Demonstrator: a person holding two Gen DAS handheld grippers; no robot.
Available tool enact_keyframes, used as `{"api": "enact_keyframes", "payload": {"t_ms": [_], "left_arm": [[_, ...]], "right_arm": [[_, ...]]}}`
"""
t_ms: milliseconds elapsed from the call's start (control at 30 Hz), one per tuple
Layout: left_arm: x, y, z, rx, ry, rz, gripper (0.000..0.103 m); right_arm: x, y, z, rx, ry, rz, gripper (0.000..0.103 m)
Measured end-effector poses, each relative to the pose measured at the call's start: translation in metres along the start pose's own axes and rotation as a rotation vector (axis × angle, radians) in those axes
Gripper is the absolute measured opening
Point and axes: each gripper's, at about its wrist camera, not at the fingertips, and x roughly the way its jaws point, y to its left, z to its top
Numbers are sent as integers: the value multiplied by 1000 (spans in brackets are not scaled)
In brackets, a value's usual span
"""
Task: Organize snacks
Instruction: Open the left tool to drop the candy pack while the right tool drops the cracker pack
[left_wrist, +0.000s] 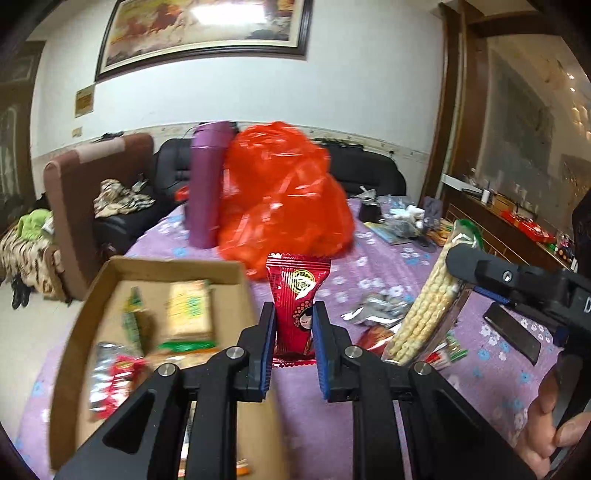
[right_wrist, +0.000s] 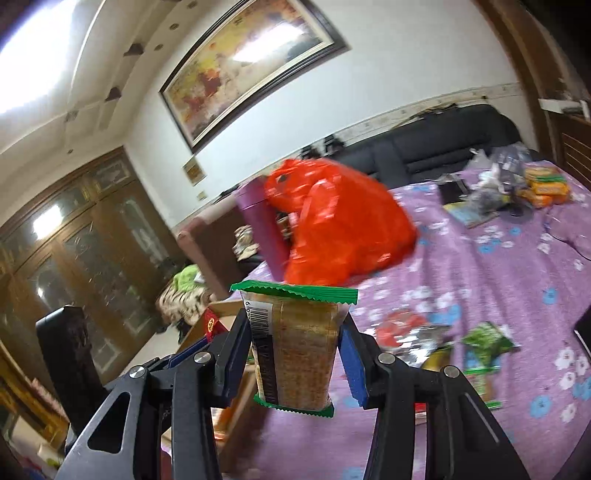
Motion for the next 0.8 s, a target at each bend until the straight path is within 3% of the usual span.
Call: {"api": "enact_keyframes", "payload": {"t_ms": [200, 367, 533, 800], "left_arm": [[-14, 57, -13, -58, 17, 85, 18], [0, 104, -18, -158, 68, 125, 18], [15, 115, -25, -184, 107, 163, 18], [20, 118, -29, -193, 110, 163, 19]], "right_arm": [[45, 43, -7, -16, 106, 67, 50], [96, 72, -14, -37, 198, 80, 50], [139, 82, -16, -24, 259, 69, 51], [186, 85, -19, -5, 307, 34, 51]]}}
